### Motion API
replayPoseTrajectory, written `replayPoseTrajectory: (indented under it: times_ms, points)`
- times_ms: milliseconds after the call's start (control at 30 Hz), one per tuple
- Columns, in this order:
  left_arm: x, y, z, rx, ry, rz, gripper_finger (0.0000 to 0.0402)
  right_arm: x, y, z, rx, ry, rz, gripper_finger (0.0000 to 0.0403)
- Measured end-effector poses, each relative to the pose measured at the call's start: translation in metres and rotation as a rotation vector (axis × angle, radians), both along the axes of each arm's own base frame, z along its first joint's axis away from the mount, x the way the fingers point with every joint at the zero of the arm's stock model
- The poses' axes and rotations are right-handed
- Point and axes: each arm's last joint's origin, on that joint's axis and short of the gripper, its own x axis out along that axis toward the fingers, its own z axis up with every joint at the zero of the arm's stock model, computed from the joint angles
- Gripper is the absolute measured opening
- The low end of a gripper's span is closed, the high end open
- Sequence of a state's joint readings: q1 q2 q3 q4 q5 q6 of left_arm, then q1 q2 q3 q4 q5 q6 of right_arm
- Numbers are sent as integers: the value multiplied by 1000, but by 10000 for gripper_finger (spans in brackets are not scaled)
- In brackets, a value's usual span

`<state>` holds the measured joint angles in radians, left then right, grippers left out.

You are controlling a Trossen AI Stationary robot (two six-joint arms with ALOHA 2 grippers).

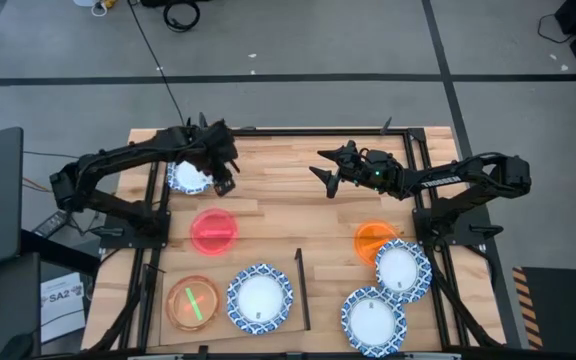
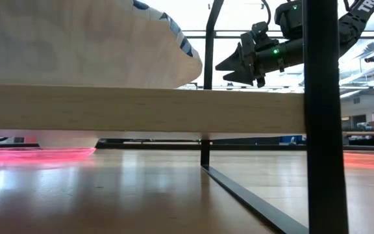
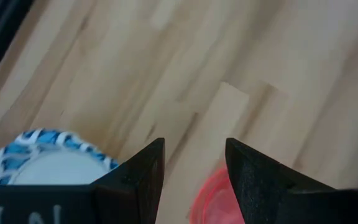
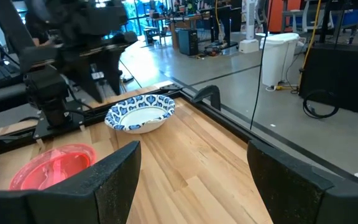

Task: Place and stack plates onto a shelf
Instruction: Stack the top left blue bowl on top of the other blue bowl on the shelf

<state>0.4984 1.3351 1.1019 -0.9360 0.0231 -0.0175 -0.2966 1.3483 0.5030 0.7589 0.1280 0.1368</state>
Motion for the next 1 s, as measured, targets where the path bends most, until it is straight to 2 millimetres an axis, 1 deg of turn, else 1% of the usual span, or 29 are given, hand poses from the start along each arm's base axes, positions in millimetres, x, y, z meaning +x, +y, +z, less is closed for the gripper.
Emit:
replayPoseTrajectory:
  times_ms: [167, 433, 567, 667, 1000]
  points:
    - [-10, 17, 0, 0, 0, 163, 176, 0, 0, 0, 1, 2, 0, 300]
    - [-24, 39, 1, 84, 14, 423, 176, 0, 0, -1, 2, 7, 0, 300]
    - [-28, 48, -2, 79, 33, 462, 176, 0, 0, -1, 2, 7, 0, 300]
    - [-28, 52, -7, 70, 52, 474, 176, 0, 0, -1, 2, 7, 0, 300]
    - [-14, 63, -35, 17, 153, 463, 176, 0, 0, -1, 4, 12, 0, 300]
